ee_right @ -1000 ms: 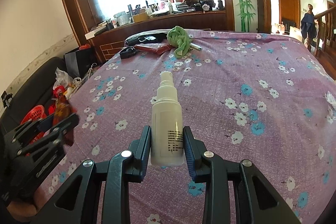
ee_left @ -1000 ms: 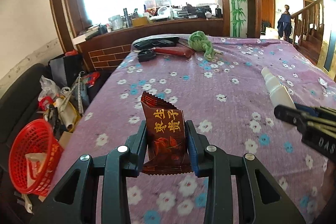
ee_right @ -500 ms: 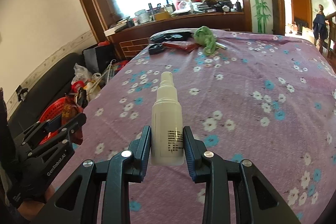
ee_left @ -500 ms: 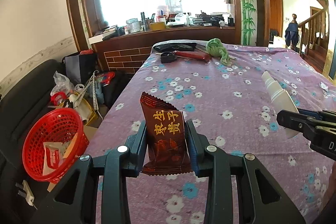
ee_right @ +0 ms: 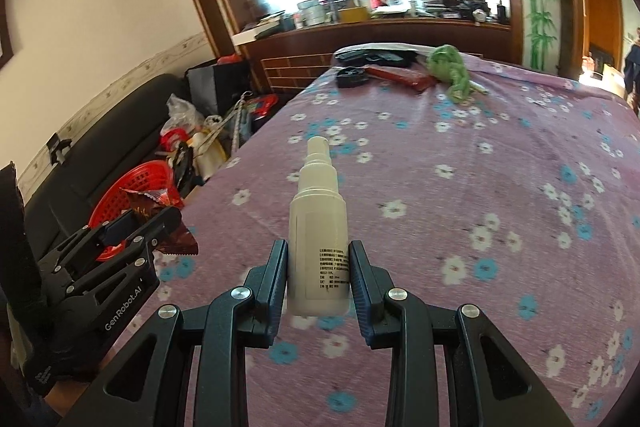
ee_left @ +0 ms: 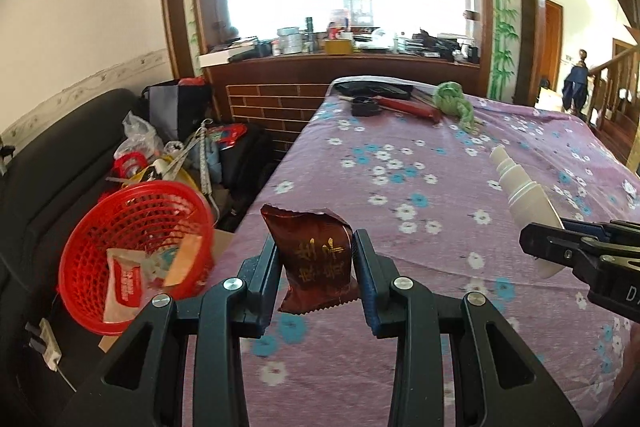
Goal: Collect trash
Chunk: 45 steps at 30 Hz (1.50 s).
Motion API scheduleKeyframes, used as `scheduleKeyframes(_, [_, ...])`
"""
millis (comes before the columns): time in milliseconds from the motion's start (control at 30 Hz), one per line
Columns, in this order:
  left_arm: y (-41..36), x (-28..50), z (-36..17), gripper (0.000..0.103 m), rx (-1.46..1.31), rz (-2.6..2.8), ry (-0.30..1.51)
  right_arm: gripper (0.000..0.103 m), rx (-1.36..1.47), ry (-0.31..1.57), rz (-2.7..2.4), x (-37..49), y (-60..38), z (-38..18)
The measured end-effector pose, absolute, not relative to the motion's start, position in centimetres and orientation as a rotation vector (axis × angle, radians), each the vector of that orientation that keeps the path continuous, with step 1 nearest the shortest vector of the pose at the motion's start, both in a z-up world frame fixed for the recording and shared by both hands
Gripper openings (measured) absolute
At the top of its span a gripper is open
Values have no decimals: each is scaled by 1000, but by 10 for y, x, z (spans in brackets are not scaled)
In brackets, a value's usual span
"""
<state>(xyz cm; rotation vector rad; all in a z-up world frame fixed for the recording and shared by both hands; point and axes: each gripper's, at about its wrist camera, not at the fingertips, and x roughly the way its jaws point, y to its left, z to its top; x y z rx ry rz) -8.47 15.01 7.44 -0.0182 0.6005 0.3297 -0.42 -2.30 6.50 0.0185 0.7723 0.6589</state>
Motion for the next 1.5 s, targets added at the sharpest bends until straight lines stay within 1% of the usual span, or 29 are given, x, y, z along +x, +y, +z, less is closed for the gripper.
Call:
scheduleKeyframes(200, [188, -99, 82, 34, -80, 367, 593, 33, -8, 787, 718, -3, 16, 69])
scheduleKeyframes(567, [283, -128, 101, 34, -166, 502, 557, 33, -71, 781, 858, -11, 100, 91])
scheduleKeyframes(800, [341, -142, 93, 34, -231, 591, 570, 33, -101, 800, 945, -10, 162, 97])
scheduleKeyframes(1133, [370, -138, 77, 35, -260, 608, 597, 33, -101, 876, 1031, -4, 240, 82])
scheduleKeyframes(1167, [371, -138, 76, 40, -262, 608, 596, 34, -97, 877, 1030, -2, 245, 82])
scheduleKeyframes(1200, [373, -137, 75, 48, -267, 606, 596, 36, -89, 878, 1032, 0, 248, 82])
scheduleKeyframes(1267, [373, -136, 75, 49, -267, 606, 593, 41, -71, 885, 1041, 3, 252, 83])
scheduleKeyframes(1333, [372, -138, 75, 53, -263, 603, 593, 41, -59, 868, 1031, 4, 247, 87])
scheduleKeyframes(1367, [370, -140, 76, 65, -264, 603, 589, 41, -53, 859, 1032, 3, 241, 89])
scheduleKeyframes(1400, [367, -143, 76, 74, -265, 614, 582, 41, -50, 852, 1026, 3, 235, 92])
scheduleKeyframes(1467, [359, -150, 80, 75, -253, 631, 560, 43, -44, 835, 1006, -1, 219, 95])
scheduleKeyframes(1500, [354, -153, 83, 80, -240, 638, 549, 45, -48, 816, 992, -5, 209, 97])
